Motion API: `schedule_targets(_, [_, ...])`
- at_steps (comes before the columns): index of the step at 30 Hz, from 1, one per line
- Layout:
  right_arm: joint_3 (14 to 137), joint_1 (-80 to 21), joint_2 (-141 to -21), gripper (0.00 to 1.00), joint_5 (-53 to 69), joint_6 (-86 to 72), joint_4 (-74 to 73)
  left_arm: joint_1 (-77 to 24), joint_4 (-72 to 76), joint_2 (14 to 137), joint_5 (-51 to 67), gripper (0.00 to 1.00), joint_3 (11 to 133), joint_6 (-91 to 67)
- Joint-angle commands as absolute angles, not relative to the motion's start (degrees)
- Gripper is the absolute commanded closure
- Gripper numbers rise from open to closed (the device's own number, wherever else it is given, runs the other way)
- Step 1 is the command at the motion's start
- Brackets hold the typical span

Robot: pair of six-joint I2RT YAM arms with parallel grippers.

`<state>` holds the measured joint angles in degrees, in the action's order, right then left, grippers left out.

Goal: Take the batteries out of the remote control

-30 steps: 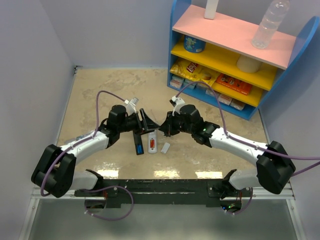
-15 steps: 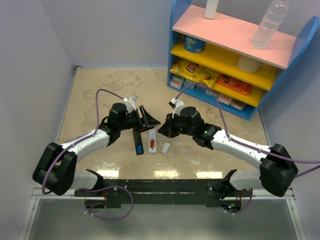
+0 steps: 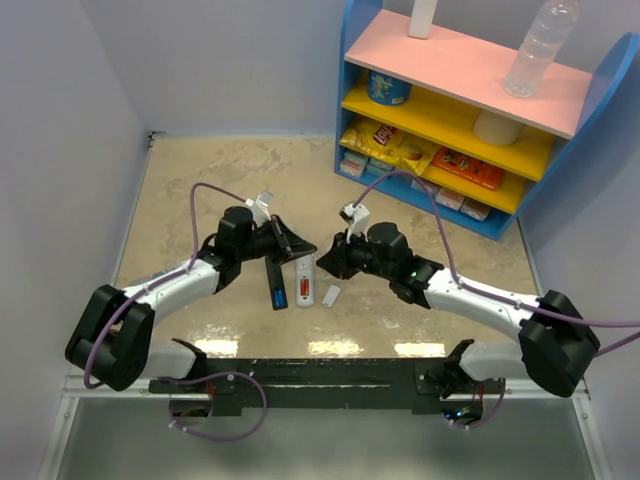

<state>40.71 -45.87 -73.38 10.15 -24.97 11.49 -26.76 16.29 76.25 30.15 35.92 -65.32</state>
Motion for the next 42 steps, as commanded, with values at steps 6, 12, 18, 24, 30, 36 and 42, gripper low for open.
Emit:
schedule_targets(6, [26.8, -46.6, -60.2, 0.55, 10.5, -12.3, 41.2, -26.6, 27.4, 71.8, 31.9, 1.0, 31.1, -83.7])
schedule_targets(12, [22.8, -46.8, -57.9, 0.39, 12.9, -4.8, 49.0, -26.6, 27.0, 70.4, 31.6, 1.0, 32.8, -89.1])
schedule_targets(18, [21.4, -47.8, -60.4, 0.38, 11.0, -2.3, 56.1, -26.6, 27.3, 66.9, 30.4, 1.0, 31.3, -97.6])
schedule_targets(24, [22.9, -50.8, -65.2, 0.39, 8.5, -0.3, 61.6, -26.7, 32.1, 66.9, 32.3, 1.0, 29.5, -102.4])
schedule_targets(30, [24.1, -54.0, -67.5, 0.44, 2.8, 3.3, 65.2, -26.9, 34.8, 66.8, 33.2, 1.0, 28.3, -104.0])
schedule_targets(36, [24.2, -54.4, -68.2, 0.5, 0.9, 4.0, 66.9, -27.0, 35.4, 66.6, 33.5, 1.0, 28.1, -104.7])
schedule_targets(42, [25.0, -54.7, -69.7, 0.78, 1.0, 4.1, 67.3, -27.0, 35.6, 65.8, 33.3, 1.0, 27.7, -105.0])
